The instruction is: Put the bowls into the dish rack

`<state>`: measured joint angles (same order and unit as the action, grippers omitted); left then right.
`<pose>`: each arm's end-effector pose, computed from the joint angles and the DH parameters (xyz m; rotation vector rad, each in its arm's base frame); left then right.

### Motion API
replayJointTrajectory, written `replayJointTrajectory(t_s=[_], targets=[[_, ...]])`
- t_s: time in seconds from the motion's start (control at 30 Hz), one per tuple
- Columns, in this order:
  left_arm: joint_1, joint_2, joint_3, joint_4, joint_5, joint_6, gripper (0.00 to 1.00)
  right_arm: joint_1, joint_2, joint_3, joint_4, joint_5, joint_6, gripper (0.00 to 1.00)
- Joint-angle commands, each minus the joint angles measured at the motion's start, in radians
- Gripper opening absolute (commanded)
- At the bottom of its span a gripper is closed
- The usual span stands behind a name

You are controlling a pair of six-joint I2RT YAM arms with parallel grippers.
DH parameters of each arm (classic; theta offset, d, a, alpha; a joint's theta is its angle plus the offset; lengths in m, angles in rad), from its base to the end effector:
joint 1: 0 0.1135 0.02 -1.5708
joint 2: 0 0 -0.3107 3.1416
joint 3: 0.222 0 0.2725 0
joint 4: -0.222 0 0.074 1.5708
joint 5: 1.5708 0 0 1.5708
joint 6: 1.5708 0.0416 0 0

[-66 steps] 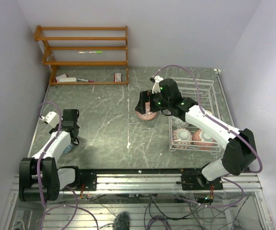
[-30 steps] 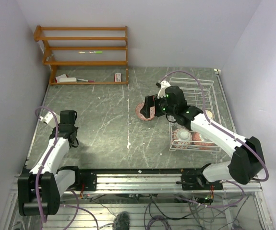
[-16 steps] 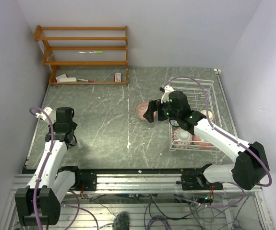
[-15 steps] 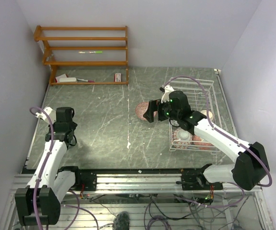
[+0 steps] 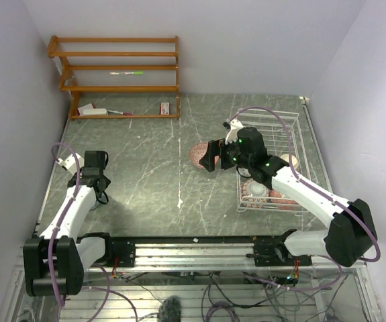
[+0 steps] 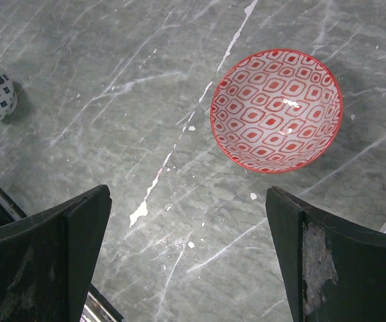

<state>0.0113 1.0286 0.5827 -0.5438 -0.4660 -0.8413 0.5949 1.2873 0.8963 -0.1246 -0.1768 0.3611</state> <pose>0.1862 0.0208 0.2262 -1.1577 2.1336 0.2339 0.2458 0.1751 0.3093 -0.3639 2.1391 0.7514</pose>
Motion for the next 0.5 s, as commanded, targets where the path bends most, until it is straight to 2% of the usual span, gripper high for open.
replayJointTrajectory(t_s=[0.0, 0.17, 0.23, 0.47], targets=[[-0.002, 0.051, 0.025, 0.022, 0.007, 0.015, 0.49, -0.009, -0.007, -0.013, 0.025, -0.013, -0.002, 1.0], [-0.002, 0.107, 0.041, 0.02, -0.005, 0.017, 0.48, -0.012, -0.021, -0.022, 0.021, -0.005, -0.008, 1.0], [-0.002, 0.112, 0.038, 0.026, 0.002, 0.017, 0.44, -0.014, -0.025, -0.031, 0.026, -0.007, -0.006, 1.0], [-0.002, 0.085, 0.006, 0.04, 0.01, 0.021, 0.08, -0.019, -0.024, -0.039, 0.031, -0.005, -0.002, 1.0]])
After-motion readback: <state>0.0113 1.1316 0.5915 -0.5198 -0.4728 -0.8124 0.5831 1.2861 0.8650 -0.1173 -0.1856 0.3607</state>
